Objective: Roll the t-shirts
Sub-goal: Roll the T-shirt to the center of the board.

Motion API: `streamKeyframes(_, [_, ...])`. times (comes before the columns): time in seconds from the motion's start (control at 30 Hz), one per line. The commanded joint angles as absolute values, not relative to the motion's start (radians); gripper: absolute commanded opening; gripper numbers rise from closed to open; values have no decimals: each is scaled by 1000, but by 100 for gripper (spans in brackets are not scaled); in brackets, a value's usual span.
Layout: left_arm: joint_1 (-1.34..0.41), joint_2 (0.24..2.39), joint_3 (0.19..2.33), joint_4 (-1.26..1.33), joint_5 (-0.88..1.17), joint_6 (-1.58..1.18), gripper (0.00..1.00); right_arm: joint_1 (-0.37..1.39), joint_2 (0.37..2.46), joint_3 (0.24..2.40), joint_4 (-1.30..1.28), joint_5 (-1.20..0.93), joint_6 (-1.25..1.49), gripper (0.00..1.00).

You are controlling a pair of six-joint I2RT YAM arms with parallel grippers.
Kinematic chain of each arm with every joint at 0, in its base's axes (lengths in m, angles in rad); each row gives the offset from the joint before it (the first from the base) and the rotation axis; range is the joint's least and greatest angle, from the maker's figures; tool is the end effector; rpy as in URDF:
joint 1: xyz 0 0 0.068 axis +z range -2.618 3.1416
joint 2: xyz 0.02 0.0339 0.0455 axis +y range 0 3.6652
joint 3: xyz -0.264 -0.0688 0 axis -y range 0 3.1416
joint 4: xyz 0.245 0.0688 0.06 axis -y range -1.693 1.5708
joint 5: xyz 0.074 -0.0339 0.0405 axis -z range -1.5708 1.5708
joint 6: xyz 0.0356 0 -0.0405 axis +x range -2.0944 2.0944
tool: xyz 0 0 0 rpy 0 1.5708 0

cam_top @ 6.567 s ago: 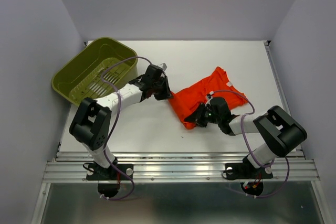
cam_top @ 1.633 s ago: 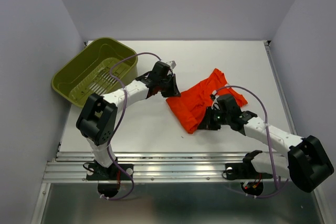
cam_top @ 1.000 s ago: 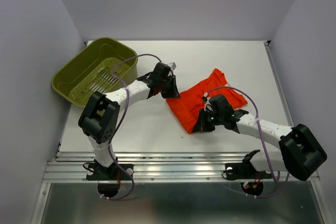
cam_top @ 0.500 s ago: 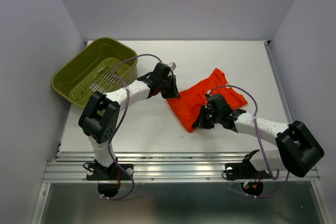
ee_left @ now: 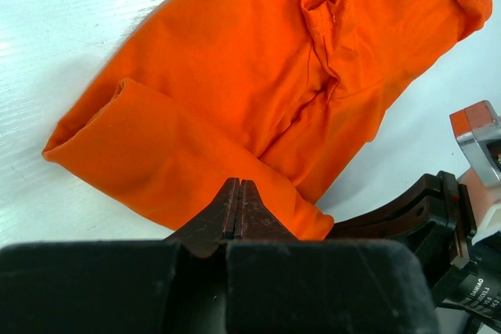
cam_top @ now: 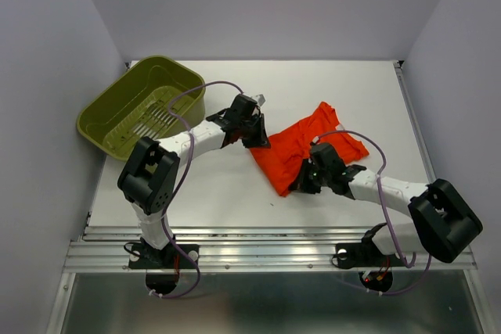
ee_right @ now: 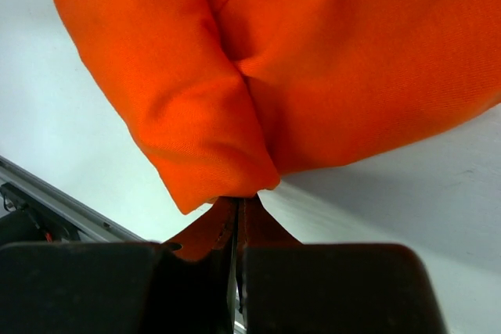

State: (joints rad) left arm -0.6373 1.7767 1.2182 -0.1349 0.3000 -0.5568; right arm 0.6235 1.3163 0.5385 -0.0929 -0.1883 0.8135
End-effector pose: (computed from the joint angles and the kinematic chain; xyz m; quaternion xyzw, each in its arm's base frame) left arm 0.3125 -0.2444 0.2239 0.0994 0.8919 -0.3480 0.2713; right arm 0.1913 0.1458 0.1565 0.0566 0.9340 0.2912 0.1989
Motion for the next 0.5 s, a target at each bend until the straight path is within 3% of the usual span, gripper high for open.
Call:
streamKeyframes(0.0, [-647,1763,1246,-132,304,-535,0,629,1336,543,-64,-160,818,1])
streamKeyframes(0.47, [-650,1764,1246,-129,313,-532,0,629,1138,581,-253,-184,716,2])
